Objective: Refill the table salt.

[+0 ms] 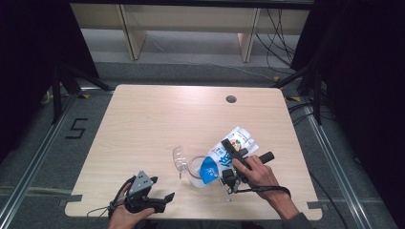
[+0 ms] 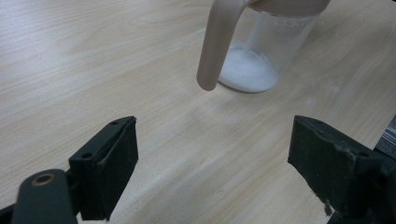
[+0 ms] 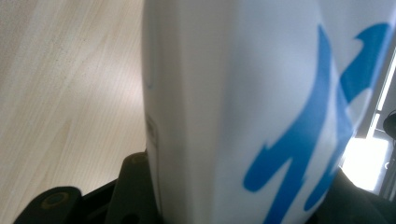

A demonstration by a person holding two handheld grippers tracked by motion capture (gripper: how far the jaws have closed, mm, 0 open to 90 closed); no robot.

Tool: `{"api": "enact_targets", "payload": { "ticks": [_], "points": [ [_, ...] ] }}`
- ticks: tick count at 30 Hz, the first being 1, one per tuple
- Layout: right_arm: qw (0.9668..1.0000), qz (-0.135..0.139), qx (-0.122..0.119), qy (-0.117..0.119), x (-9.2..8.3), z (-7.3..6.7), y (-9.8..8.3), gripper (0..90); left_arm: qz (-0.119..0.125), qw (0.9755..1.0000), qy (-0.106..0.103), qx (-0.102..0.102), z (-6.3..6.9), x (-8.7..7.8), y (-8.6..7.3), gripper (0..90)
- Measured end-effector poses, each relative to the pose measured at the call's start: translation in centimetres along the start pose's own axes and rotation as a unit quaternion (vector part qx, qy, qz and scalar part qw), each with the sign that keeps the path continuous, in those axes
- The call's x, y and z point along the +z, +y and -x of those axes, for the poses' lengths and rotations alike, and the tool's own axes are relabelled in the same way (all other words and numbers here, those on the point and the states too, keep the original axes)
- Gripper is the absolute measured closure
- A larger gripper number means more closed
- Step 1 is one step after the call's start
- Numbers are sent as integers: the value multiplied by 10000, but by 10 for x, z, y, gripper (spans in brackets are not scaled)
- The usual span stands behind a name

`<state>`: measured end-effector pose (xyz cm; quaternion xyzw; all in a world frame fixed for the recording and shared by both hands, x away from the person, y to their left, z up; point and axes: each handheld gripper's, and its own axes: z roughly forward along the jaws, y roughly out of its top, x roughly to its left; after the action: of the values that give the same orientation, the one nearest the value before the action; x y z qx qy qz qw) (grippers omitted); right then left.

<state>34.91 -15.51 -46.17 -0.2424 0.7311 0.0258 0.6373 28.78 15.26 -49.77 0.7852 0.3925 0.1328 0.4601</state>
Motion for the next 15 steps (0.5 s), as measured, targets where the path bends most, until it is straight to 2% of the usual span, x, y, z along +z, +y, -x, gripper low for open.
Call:
{"api": "enact_targets", "payload": {
  "ticks": [5,6,8,10,13,14,15],
  "points": [
    [10000,-61,30,70,-1,0,0,587,-28,10000,10,30,-1,0,0,154],
    [9998,-109,162,109,-1,-2,0,589,-29,10000,9,31,-1,0,0,154],
    [9998,-113,129,116,-1,-2,0,591,-25,10000,5,28,0,0,0,154],
    [10000,-50,-8,56,-1,1,0,596,-26,10000,8,26,0,0,0,154],
    [9999,-65,63,51,-1,-1,0,598,0,10000,3,2,0,0,0,154],
    [10000,-42,-27,57,0,1,0,599,0,10000,4,3,0,0,0,154],
    [9999,-69,-4,85,-1,0,0,600,-24,10000,11,28,-1,0,0,154]
  ]
}}
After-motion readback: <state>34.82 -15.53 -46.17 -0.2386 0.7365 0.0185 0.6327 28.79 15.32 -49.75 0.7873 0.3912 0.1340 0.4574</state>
